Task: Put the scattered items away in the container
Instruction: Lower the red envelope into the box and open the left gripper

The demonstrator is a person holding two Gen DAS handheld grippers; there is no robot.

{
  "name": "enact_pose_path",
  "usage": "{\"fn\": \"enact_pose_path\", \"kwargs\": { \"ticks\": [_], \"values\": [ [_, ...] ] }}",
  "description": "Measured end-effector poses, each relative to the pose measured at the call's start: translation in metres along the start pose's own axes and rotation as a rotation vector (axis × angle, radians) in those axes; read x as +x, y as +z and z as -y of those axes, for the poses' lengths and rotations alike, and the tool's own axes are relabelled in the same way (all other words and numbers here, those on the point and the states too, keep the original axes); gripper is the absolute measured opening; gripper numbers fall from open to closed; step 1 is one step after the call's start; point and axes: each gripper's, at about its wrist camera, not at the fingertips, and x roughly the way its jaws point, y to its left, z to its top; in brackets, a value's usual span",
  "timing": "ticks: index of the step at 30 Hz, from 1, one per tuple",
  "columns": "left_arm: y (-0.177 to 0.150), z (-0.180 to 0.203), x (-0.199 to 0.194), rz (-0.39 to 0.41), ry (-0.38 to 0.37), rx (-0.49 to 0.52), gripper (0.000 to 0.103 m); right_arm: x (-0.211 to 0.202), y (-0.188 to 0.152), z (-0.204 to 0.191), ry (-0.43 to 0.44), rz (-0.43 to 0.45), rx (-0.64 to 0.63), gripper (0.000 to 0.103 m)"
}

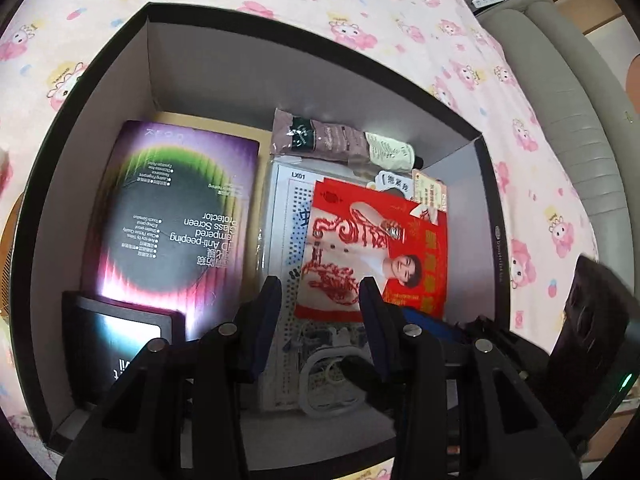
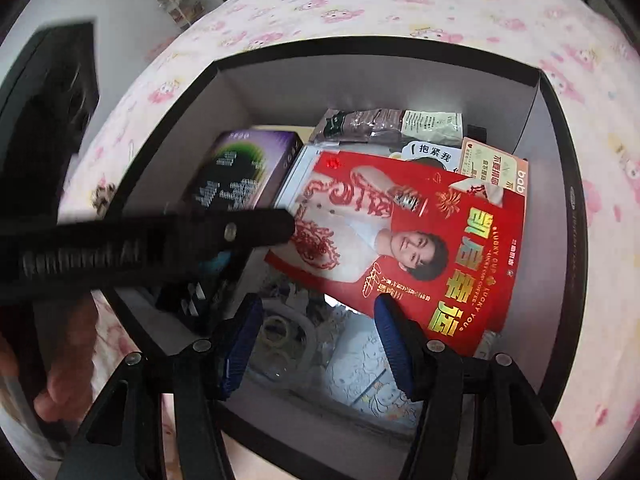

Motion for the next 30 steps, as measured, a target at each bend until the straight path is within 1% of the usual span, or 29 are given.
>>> {"fn": "enact_pose_path", "kwargs": {
  "ticks": [2, 5, 8, 10, 12, 14, 16, 17, 18, 19, 21, 23, 25, 27, 28, 29, 30],
  "values": [
    [0.006, 0.002, 0.005, -0.012, 0.018, 0.004, 0.040, 0.000, 0.007, 0.006, 0.010, -0.006, 0.040, 0.056],
    [0.009, 0.002, 0.004, -0.004, 0.018, 0.005, 0.039, 0.005, 0.018, 0.010, -0.043, -0.019, 0.043, 0.056],
    [0.016, 0.009, 0.003, 0.015, 0.016, 0.002, 0.038, 0.007, 0.021, 0.012, -0.055, -0.018, 0.063, 0.055],
    [0.015, 0.011, 0.001, 0.016, -0.004, 0.014, 0.037, 0.001, 0.015, 0.004, -0.086, 0.000, 0.029, 0.055],
    [0.012, 0.012, 0.002, -0.001, -0.026, 0.036, 0.037, -0.008, 0.005, -0.005, -0.123, 0.027, -0.016, 0.055],
    [0.012, 0.015, 0.012, -0.044, -0.058, 0.052, 0.036, -0.012, -0.002, -0.008, -0.106, 0.032, -0.027, 0.055],
    [0.012, 0.016, 0.023, -0.092, -0.075, 0.052, 0.036, -0.010, -0.006, -0.005, -0.054, 0.013, -0.006, 0.055],
    [0.014, 0.014, 0.030, -0.122, -0.083, 0.041, 0.035, -0.007, -0.001, 0.002, -0.026, 0.000, 0.009, 0.055],
    [0.016, 0.011, 0.037, -0.143, -0.081, 0.019, 0.032, -0.005, 0.000, 0.004, 0.007, -0.007, 0.031, 0.055],
    [0.020, 0.010, 0.038, -0.143, -0.086, 0.005, 0.028, -0.004, 0.001, 0.008, 0.047, -0.006, 0.063, 0.055],
    [0.026, 0.010, 0.032, -0.119, -0.070, -0.004, 0.027, -0.009, 0.000, 0.017, 0.109, -0.001, 0.126, 0.055],
    [0.027, 0.013, 0.016, -0.053, -0.055, 0.024, 0.027, -0.017, 0.000, 0.019, 0.143, 0.019, 0.148, 0.055],
    [0.025, 0.014, 0.003, -0.016, -0.054, 0.049, 0.027, -0.029, -0.001, 0.019, 0.134, 0.050, 0.153, 0.055],
    [0.021, 0.012, -0.004, -0.002, -0.034, 0.079, 0.027, -0.039, 0.000, 0.020, 0.114, 0.084, 0.133, 0.052],
    [0.020, 0.010, -0.006, 0.003, -0.021, 0.091, 0.027, -0.042, 0.001, 0.019, 0.088, 0.096, 0.125, 0.045],
    [0.018, 0.007, -0.008, 0.001, -0.019, 0.097, 0.027, -0.044, 0.003, 0.021, 0.059, 0.102, 0.125, 0.042],
    [0.018, 0.004, -0.006, -0.006, -0.025, 0.098, 0.027, -0.044, 0.004, 0.024, 0.052, 0.100, 0.136, 0.042]
  ]
}}
